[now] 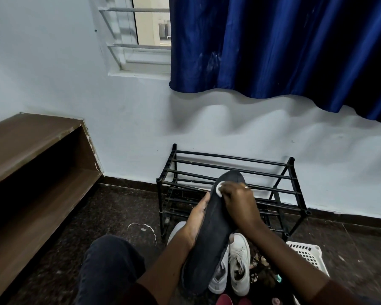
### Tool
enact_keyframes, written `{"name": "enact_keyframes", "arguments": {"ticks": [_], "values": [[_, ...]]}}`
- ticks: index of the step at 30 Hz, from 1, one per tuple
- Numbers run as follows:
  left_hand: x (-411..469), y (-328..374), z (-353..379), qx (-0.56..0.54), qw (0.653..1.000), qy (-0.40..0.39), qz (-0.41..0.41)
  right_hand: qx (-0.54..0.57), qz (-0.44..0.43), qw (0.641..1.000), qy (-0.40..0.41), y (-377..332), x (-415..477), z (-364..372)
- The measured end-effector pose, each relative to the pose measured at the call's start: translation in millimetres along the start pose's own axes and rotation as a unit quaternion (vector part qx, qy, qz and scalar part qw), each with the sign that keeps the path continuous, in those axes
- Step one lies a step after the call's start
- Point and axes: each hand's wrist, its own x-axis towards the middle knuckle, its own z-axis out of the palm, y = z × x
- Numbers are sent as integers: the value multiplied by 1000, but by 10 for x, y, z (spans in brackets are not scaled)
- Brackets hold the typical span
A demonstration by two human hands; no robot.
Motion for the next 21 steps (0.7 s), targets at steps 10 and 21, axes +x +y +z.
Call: {"name": "enact_keyframes", "arguments": {"ticks": [10, 21], "values": [[-1, 128, 97, -27, 999, 35, 31, 10, -26, 999, -40, -232, -271, 16], [33, 29, 96, -9, 1000, -9, 3, -14, -47, 999, -6, -37, -98, -39]]}}
